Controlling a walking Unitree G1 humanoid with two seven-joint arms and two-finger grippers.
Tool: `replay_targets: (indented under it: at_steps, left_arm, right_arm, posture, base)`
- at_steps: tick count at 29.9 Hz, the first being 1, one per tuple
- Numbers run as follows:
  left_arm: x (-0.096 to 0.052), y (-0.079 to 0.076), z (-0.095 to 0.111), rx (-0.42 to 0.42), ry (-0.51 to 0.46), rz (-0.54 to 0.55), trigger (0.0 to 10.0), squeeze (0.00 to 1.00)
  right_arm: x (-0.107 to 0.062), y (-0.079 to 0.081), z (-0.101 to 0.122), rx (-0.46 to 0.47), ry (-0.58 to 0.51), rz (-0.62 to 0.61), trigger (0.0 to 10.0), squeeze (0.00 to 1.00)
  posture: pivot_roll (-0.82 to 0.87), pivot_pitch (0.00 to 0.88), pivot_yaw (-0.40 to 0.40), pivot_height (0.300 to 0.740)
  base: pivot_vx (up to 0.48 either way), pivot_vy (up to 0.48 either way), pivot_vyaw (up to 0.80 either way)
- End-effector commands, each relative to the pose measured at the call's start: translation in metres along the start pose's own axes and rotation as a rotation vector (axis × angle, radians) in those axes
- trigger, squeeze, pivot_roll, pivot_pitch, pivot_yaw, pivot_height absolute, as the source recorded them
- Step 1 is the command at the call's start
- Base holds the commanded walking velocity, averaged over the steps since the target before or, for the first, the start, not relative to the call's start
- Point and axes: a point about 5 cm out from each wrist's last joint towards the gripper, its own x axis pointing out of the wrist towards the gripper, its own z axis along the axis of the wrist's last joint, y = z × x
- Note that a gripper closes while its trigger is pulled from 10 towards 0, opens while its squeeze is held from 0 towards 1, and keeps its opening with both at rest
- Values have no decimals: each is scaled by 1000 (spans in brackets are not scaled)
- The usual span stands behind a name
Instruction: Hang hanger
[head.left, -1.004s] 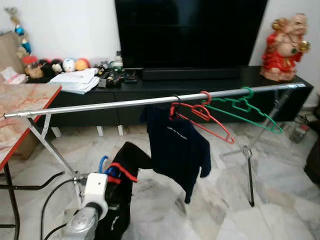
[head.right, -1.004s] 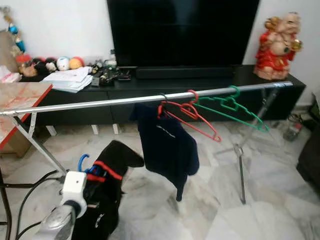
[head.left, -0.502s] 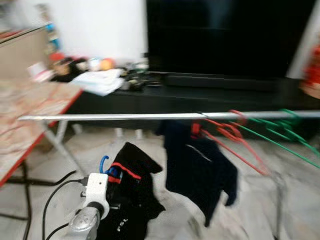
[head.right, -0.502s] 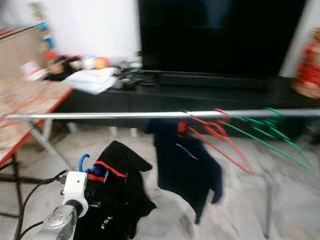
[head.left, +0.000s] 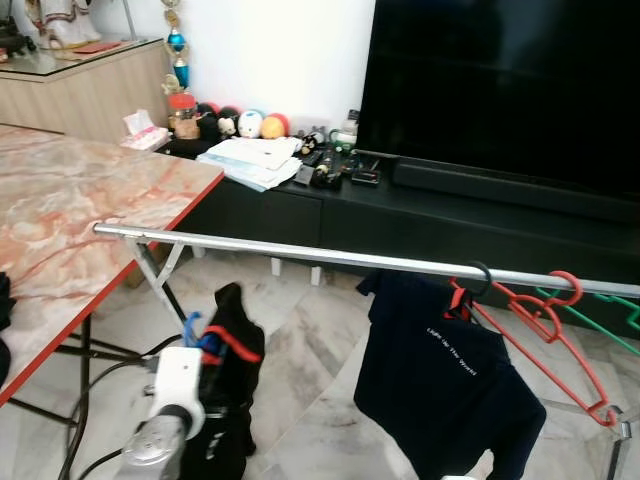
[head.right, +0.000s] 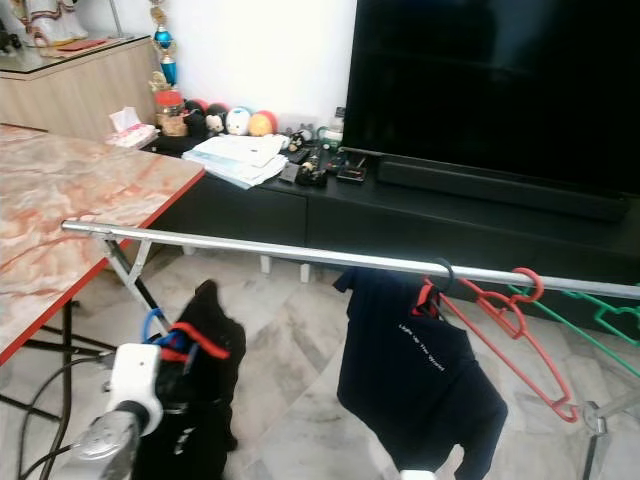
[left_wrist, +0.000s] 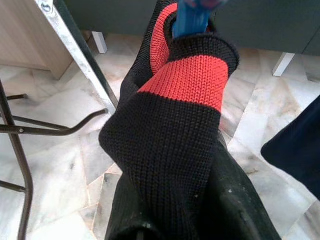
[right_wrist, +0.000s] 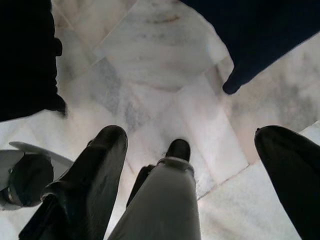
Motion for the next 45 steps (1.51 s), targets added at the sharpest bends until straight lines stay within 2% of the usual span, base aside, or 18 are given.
replay_targets:
  at_steps: [1,13,16,24,30,32,37,42,45]
  left_arm:
    - [2,-7,9,10,-39,-17,10000,0]
    - [4,-4,12,24,-44,-3,10000,0]
    - [4,-3,11,63,-37,9,10000,0]
    - [3,2,13,27,-63,53,10000,0]
    - [3,-1,14,40,-58,19,10000,0]
    - [3,-1,13,58,-56,12,10000,0]
    - [3,2,14,18,-58,24,10000,0]
    - [4,2,14,24,-53,13,10000,0]
    - [3,0,13,32,-51,7,10000,0]
  right_arm:
    - [-2,-9,-5,8,16,-22,10000,0]
    - [-1,-6,-4,-24,25,-4,10000,0]
    - [-1,-7,-4,-31,25,1,10000,0]
    - [-2,-8,-3,-47,32,17,10000,0]
    - [-2,-8,-3,-66,34,23,10000,0]
    - [-2,-8,-3,-67,36,29,10000,0]
    - [-2,-7,-4,-80,42,42,10000,0]
    - [-2,-8,-3,-102,43,32,10000,0]
    - [-2,-9,-2,-75,36,30,10000,0]
  posture:
    - [38,2,19,740]
    - [53,9,13,740]
    - [56,8,9,740]
    - [62,6,-2,740]
    - [62,5,-4,740]
    - [60,8,-2,740]
    - [64,12,-4,740]
    - [62,15,0,740]
    - [62,17,-1,740]
  base:
    - [0,-480,0]
    - [0,-471,0]
    - [0,0,0]
    - [0,0,0]
    - [0,0,0]
    - [334,0,0]
    - [357,0,0]
    - [383,0,185]
    - [386,0,0]
